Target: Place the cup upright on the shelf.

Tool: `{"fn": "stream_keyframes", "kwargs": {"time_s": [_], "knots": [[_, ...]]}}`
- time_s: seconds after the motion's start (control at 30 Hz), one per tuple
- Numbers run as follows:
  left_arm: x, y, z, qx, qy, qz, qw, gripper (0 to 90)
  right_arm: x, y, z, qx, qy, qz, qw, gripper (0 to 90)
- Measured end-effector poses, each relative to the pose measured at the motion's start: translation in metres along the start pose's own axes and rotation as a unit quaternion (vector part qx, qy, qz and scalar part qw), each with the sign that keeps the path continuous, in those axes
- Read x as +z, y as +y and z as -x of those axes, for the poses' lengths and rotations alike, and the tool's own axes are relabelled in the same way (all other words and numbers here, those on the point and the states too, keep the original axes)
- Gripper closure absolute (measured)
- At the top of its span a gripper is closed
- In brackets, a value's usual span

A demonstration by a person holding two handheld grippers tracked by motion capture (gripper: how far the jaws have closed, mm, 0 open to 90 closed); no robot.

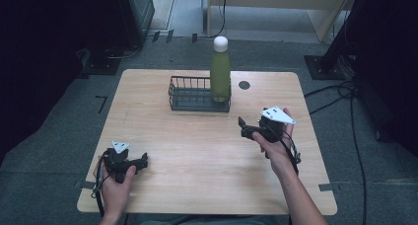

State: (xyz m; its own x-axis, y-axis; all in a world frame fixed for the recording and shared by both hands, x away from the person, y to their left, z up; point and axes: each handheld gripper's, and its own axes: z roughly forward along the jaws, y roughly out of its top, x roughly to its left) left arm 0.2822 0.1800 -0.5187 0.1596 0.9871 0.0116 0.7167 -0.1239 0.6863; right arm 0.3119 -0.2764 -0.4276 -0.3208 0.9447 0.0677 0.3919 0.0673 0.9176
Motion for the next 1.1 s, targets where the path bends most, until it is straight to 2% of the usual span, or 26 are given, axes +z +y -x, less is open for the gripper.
{"fn": "stream_keyframes", "kwargs": {"time_s": [0.37, 1.1], "knots": [[0.0, 0.0, 0.0, 0.001, 0.0, -0.001, 1.0, 0.0, -0.02, -0.024, 0.019, -0.003, -0.021, -0.005, 0.9998, 4.1], [0.0, 0.0, 0.0, 0.001, 0.0, -0.001, 1.0, 0.0, -0.051, -0.08, 0.059, 0.037, -0.069, -0.032, 0.9964, 4.6]]}}
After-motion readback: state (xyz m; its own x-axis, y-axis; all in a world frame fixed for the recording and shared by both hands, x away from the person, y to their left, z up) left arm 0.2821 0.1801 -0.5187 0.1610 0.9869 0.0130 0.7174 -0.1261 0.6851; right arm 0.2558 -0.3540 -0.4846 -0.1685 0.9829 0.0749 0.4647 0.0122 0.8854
